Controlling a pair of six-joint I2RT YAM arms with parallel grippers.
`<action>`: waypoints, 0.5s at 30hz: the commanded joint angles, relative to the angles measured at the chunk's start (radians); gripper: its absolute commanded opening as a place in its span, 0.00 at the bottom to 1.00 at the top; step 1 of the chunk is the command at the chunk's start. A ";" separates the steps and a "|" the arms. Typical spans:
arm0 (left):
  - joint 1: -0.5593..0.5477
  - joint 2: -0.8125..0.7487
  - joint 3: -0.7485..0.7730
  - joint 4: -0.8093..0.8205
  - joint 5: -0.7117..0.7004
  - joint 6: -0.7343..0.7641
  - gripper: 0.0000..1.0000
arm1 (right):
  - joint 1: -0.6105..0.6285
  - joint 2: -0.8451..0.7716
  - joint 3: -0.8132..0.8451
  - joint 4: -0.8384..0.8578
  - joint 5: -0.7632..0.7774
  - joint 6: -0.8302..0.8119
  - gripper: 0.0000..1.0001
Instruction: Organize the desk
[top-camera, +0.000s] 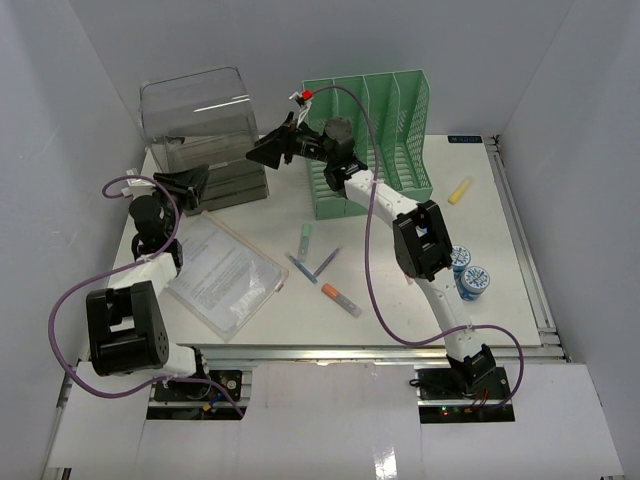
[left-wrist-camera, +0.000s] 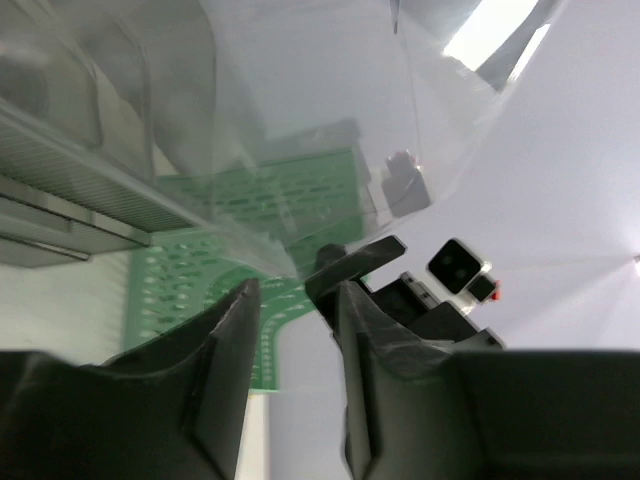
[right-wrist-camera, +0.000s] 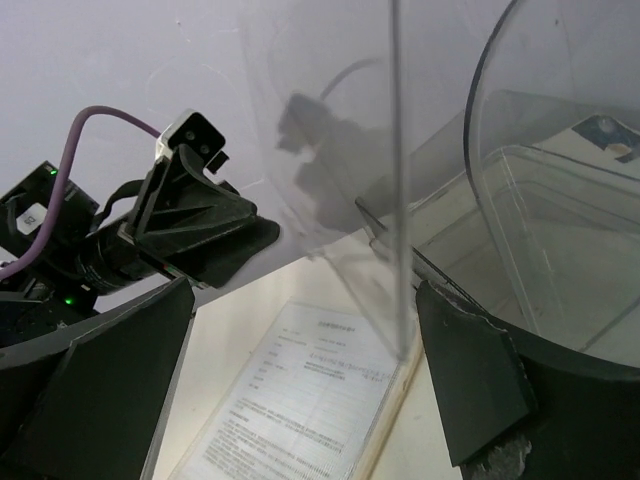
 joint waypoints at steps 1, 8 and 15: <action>0.015 -0.085 0.030 -0.067 0.010 0.016 0.57 | 0.005 -0.067 -0.015 0.121 -0.024 0.039 1.00; 0.036 -0.155 -0.003 -0.072 0.046 0.049 0.65 | 0.013 -0.110 -0.078 0.161 -0.055 0.076 0.95; 0.043 -0.333 -0.219 -0.073 0.023 0.090 0.64 | 0.012 -0.147 -0.096 0.183 -0.069 0.105 0.95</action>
